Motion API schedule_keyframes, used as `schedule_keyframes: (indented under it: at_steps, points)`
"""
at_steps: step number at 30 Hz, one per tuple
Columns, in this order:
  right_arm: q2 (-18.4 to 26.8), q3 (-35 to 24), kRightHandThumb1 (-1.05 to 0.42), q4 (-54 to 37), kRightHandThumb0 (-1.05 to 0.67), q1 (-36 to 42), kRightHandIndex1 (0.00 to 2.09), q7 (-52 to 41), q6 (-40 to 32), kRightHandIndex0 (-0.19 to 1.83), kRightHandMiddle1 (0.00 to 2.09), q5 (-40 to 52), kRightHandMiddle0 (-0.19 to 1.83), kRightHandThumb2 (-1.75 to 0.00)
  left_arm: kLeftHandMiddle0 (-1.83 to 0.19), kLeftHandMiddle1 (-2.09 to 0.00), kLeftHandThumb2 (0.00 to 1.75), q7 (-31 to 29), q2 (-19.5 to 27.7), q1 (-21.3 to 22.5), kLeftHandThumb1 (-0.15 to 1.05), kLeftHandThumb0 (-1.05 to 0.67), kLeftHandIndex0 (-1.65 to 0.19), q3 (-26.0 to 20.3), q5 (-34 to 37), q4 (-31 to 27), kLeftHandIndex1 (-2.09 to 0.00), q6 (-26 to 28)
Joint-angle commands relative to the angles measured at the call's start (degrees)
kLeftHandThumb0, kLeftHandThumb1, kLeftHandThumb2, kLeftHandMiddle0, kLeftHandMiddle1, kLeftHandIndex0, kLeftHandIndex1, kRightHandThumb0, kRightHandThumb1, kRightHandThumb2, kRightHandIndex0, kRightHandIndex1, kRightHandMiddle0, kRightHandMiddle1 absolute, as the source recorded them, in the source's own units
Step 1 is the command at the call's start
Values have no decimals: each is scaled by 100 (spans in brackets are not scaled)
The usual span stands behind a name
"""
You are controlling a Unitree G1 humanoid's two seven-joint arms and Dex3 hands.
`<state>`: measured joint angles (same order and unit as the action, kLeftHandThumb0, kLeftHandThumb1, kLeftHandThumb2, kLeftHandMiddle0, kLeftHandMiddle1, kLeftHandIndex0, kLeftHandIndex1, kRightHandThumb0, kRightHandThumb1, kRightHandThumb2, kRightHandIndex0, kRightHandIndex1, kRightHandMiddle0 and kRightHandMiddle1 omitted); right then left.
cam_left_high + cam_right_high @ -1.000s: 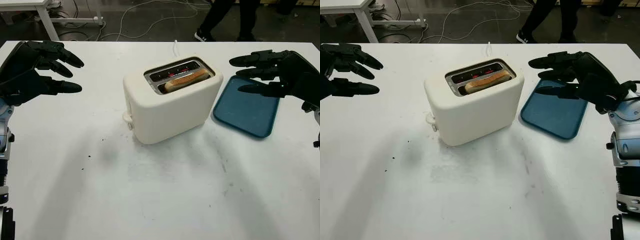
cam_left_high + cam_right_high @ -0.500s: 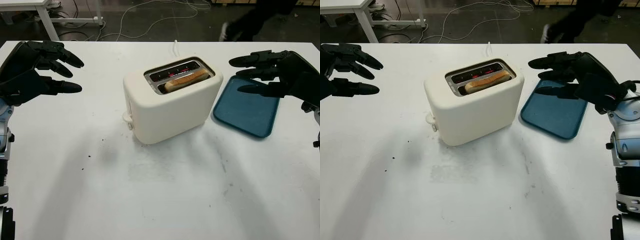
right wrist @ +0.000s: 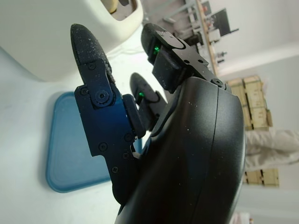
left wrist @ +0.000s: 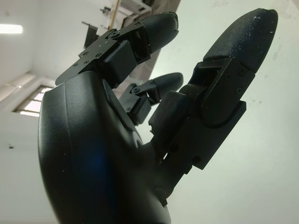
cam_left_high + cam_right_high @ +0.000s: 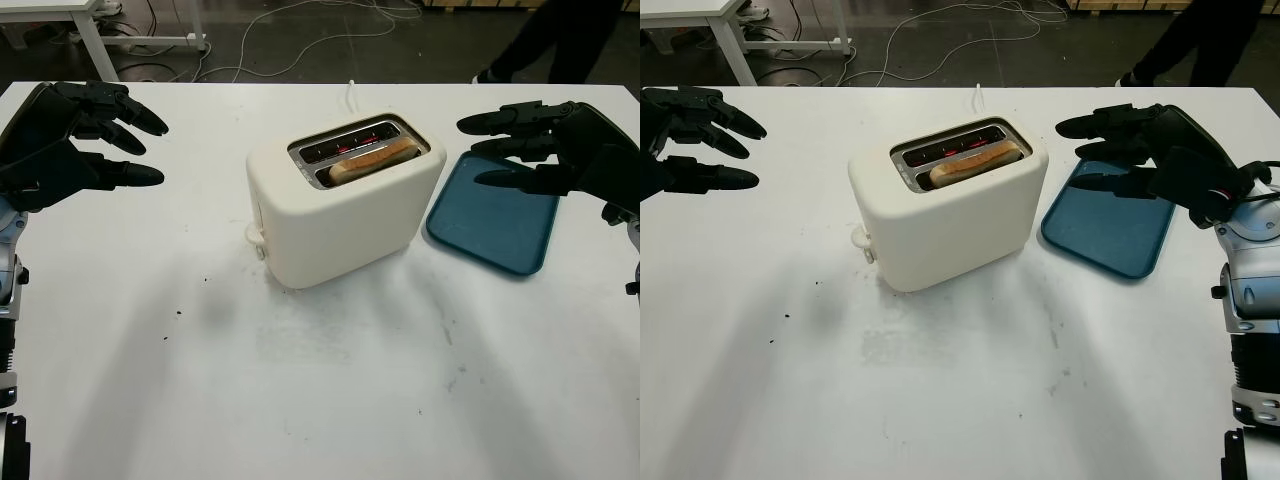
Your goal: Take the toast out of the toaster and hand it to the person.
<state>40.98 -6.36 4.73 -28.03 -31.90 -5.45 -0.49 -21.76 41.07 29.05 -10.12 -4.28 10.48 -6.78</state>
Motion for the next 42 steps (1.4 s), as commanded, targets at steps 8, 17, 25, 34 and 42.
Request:
schedule_keyframes:
  at_steps: [8, 17, 25, 34, 42]
  points:
    - [-3, 36, -84, -31, -66, -40, 7, 28, 112, 73, 1, -58, 72, 0, -81, -81, 0, 9, 9, 36, 64, -105, -83, 8, -4, 31, -67, -77]
    - [-16, 22, -83, 29, -66, -40, 8, 39, 170, 73, 1, -54, 72, 0, -81, -80, 0, 9, -5, 28, 65, -105, -83, -2, -1, 48, -66, -96]
    - [-18, 36, -84, 68, -67, -41, 9, 51, 265, 75, 1, -79, 73, 0, -82, -81, 0, 40, 0, 15, 64, -105, -83, 6, -45, 14, -67, -69]
    - [-26, 12, -83, -72, -64, 1, 7, 44, 35, 71, 0, -22, 71, 0, -82, -81, 0, 53, -17, 6, 64, -105, -83, -12, -30, 34, -68, -133]
    - [-30, 9, -83, -71, -65, 3, 7, 61, -6, 71, 0, 8, 72, 0, -82, -82, 0, 44, -4, 9, 65, -105, -83, -10, -37, 53, -68, -142]
